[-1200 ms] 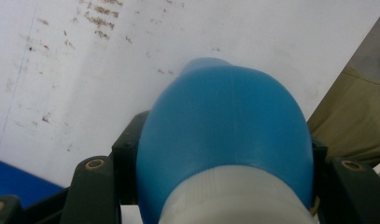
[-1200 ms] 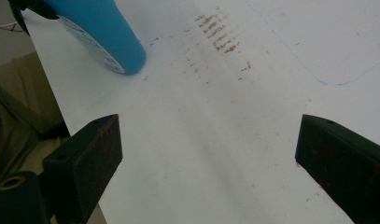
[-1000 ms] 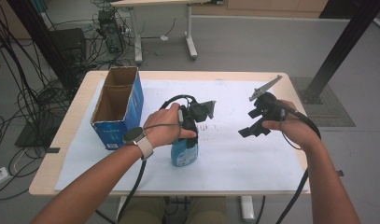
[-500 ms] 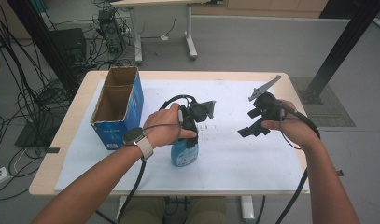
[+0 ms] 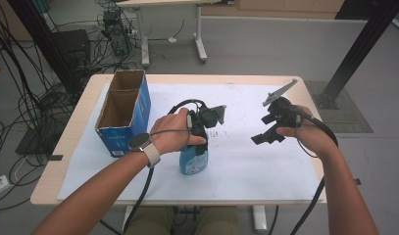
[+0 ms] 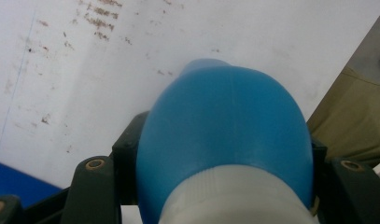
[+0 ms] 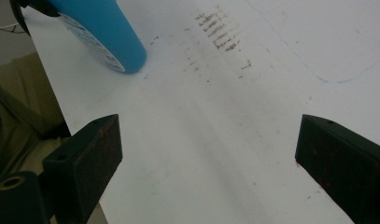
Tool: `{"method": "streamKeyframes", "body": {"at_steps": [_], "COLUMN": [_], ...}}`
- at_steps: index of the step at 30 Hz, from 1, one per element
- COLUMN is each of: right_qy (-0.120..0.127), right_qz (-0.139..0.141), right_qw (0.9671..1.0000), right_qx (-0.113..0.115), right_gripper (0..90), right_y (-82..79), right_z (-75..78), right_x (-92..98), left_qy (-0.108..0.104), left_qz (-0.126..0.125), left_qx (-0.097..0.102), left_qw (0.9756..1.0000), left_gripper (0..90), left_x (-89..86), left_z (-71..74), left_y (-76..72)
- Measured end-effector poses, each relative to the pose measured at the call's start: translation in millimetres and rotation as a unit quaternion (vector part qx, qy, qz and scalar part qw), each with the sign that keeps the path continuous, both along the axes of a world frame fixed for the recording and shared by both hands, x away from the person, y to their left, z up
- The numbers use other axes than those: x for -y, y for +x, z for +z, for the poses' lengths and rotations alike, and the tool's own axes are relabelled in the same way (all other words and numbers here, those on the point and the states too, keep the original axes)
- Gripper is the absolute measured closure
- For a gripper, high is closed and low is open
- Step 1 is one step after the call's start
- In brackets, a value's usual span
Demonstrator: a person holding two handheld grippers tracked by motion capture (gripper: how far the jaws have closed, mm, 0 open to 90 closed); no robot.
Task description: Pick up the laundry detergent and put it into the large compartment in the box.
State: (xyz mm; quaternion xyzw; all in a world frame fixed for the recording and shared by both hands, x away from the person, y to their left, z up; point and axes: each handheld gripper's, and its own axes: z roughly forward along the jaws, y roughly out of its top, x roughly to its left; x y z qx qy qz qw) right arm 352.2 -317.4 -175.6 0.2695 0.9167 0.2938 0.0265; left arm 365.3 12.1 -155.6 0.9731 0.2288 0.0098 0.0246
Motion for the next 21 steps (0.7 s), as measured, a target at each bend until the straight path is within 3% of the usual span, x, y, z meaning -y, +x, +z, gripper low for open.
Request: {"method": "streamKeyframes", "body": {"at_steps": [13, 21], "right_qy": [-0.001, -0.001], "right_qz": [-0.002, -0.008], "right_qw": [1.0000, 1.0000], "right_qx": [-0.001, 0.003], "right_gripper": [7.2, 7.2], "right_y": [-2.3, -6.9], "right_z": [1.4, 4.4], "right_x": [0.9, 4.5], "left_qy": [-0.010, -0.011], "left_qz": [0.008, 0.027], "left_qx": [-0.003, -0.005], "left_qw": [0.9999, 0.9996], "left_gripper": [38.6, 38.5], "left_x": [-0.3, 0.7], "left_z": [3.4, 20.4], "left_y": [-1.1, -5.1]}}
